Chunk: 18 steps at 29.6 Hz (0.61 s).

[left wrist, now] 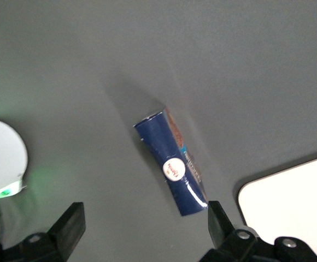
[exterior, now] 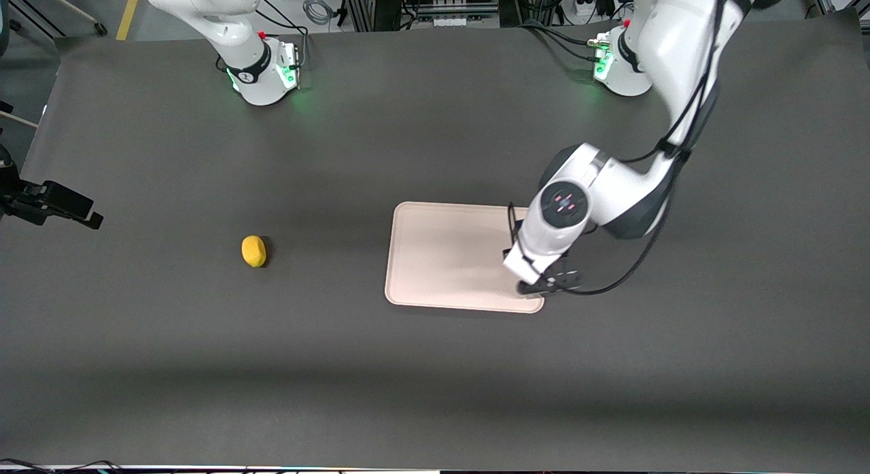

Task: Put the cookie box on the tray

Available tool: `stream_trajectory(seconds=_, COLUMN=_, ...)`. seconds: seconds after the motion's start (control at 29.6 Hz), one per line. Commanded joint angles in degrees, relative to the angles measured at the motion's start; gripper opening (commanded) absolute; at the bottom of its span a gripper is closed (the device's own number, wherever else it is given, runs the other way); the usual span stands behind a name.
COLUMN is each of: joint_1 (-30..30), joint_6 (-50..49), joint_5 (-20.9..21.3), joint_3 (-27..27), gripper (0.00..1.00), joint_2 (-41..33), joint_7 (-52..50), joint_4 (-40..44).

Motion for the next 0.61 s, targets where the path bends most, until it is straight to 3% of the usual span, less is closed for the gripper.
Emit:
stream_trajectory(seconds=0.0, joint_1=-2.0, joint_6=-3.0, joint_5=2.4, joint_3=0.0, gripper=0.00, joint_2=4.3, joint_7=0.9, joint_4=5.3)
stream_trajectory(seconds=0.17, joint_1=-2.2, joint_6=-3.0, joint_5=2.6, joint_3=0.1, gripper=0.00, joint_2=4.8, joint_7=0.9, joint_4=5.2)
stream_trajectory(seconds=0.2, joint_1=-2.2, joint_6=-3.0, joint_5=2.6, joint_3=0.1, gripper=0.12, joint_2=4.8, joint_7=0.9, joint_4=5.1)
stream_trajectory(seconds=0.3, joint_1=-2.1, joint_6=-3.0, joint_5=2.6, joint_3=0.1, gripper=0.84, joint_2=4.9, joint_7=0.9, joint_4=5.0)
stream_trajectory(seconds=0.34, joint_1=-2.1, joint_6=-3.0, joint_5=2.7, joint_3=0.1, gripper=1.00, joint_2=4.9, joint_7=1.0, joint_4=5.0)
stream_trajectory(seconds=0.57, joint_1=-1.8, joint_6=-3.2, joint_5=2.5, joint_3=0.1, gripper=1.00, joint_2=4.6, joint_7=1.2, joint_4=5.0)
